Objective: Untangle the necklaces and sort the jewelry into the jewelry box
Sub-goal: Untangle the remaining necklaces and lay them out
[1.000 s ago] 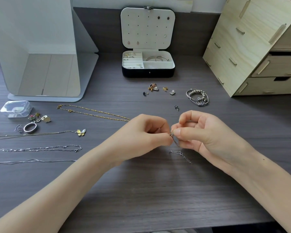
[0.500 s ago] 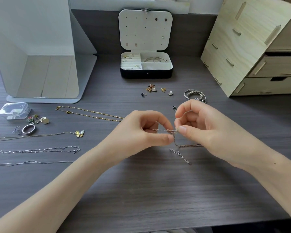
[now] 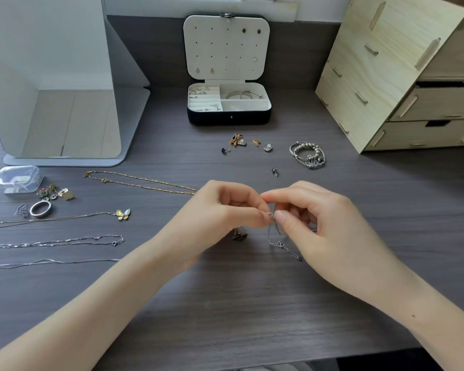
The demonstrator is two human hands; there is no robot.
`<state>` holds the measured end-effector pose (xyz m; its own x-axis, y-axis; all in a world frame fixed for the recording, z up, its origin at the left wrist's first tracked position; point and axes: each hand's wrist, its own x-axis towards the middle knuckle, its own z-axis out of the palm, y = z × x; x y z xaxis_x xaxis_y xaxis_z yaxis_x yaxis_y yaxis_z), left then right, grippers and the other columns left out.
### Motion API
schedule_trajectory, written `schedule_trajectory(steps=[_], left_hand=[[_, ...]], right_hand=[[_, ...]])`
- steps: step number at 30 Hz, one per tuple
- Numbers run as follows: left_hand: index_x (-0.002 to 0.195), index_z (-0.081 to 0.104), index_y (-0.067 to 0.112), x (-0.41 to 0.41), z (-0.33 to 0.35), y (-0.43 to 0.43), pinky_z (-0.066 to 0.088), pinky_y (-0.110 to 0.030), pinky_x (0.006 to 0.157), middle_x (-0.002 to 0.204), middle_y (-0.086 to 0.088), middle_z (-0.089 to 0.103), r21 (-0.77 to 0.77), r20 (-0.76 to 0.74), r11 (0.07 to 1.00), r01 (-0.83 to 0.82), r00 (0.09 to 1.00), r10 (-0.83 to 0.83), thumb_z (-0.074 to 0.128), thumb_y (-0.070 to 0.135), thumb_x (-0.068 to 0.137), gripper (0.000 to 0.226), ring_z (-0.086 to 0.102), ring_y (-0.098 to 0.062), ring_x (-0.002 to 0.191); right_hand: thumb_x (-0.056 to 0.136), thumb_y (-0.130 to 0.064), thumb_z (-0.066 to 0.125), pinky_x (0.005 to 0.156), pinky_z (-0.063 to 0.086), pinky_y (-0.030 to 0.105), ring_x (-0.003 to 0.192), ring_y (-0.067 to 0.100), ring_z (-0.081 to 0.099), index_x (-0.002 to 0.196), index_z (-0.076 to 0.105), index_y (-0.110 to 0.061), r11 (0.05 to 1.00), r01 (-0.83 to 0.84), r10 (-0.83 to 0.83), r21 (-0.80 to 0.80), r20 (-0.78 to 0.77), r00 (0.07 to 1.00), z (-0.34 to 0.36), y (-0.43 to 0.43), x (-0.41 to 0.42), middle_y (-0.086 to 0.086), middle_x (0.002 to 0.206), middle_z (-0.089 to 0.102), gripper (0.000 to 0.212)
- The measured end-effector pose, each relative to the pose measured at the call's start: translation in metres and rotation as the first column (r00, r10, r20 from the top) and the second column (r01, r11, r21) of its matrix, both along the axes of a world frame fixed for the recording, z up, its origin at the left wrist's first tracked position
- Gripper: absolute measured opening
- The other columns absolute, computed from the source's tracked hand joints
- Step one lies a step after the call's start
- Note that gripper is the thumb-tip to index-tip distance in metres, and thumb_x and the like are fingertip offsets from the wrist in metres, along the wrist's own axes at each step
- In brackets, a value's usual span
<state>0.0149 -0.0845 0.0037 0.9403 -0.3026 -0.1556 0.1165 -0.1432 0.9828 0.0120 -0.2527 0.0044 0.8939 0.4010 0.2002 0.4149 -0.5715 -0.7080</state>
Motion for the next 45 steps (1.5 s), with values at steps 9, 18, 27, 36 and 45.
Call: schedule_trajectory(steps=[9, 18, 27, 36, 45], left_hand=[[0.065, 0.066, 0.013, -0.001, -0.002, 0.0, 0.03, -0.023, 0.055, 0.063, -0.007, 0.055, 0.086, 0.061, 0.996, -0.004, 0.998, -0.001, 0.066, 0.024, 0.064, 0.012, 0.041, -0.016, 0.062], [0.066, 0.066, 0.017, -0.001, -0.002, 0.0, 0.033, -0.027, 0.058, 0.057, -0.003, 0.052, 0.186, 0.057, 0.98, 0.076, 0.994, -0.088, 0.065, 0.027, 0.066, 0.01, 0.044, -0.015, 0.059], [0.063, 0.064, 0.016, -0.002, -0.002, 0.0, 0.029, -0.029, 0.059, 0.058, -0.002, 0.048, 0.266, 0.035, 0.951, 0.155, 0.985, -0.17, 0.063, 0.024, 0.063, 0.008, 0.038, -0.014, 0.056], [0.077, 0.067, 0.023, 0.0, 0.0, 0.0, 0.025, -0.03, 0.057, 0.063, -0.007, 0.04, 0.134, 0.099, 0.99, 0.031, 0.994, -0.045, 0.071, 0.033, 0.065, 0.017, 0.032, -0.019, 0.062], [0.069, 0.068, 0.021, 0.0, 0.001, 0.0, 0.027, -0.031, 0.061, 0.069, -0.01, 0.047, 0.037, 0.031, 0.999, 0.039, 0.999, -0.04, 0.071, 0.026, 0.065, 0.007, 0.035, -0.02, 0.065]], right_hand=[[0.085, -0.026, 0.064, 0.057, 0.041, 0.018, 0.064, 0.012, 0.057, 0.069, 0.067, -0.035, 0.996, 0.029, -0.023, 0.085, -0.065, 0.998, 0.0, -0.002, -0.001, -0.007, 0.066, 0.063, 0.018], [0.076, -0.006, 0.068, 0.057, 0.043, 0.033, 0.059, 0.021, 0.051, 0.061, 0.067, -0.013, 0.984, 0.039, -0.012, 0.173, -0.154, 0.988, 0.006, -0.002, 0.002, 0.003, 0.063, 0.061, 0.016], [0.063, -0.015, 0.056, 0.048, 0.03, 0.019, 0.051, 0.008, 0.039, 0.054, 0.062, -0.013, 0.911, 0.147, 0.096, 0.385, -0.546, 0.833, 0.009, 0.002, 0.012, 0.0, 0.055, 0.053, 0.011], [0.066, -0.015, 0.058, 0.048, 0.032, 0.013, 0.049, 0.003, 0.04, 0.056, 0.064, -0.017, 0.919, 0.099, 0.122, 0.381, -0.516, 0.848, 0.009, -0.005, 0.014, -0.006, 0.054, 0.054, 0.012], [0.077, -0.009, 0.067, 0.052, 0.035, 0.02, 0.057, 0.011, 0.046, 0.064, 0.066, -0.009, 0.949, 0.052, 0.044, 0.31, -0.296, 0.954, 0.01, -0.002, 0.01, 0.006, 0.06, 0.058, 0.013]])
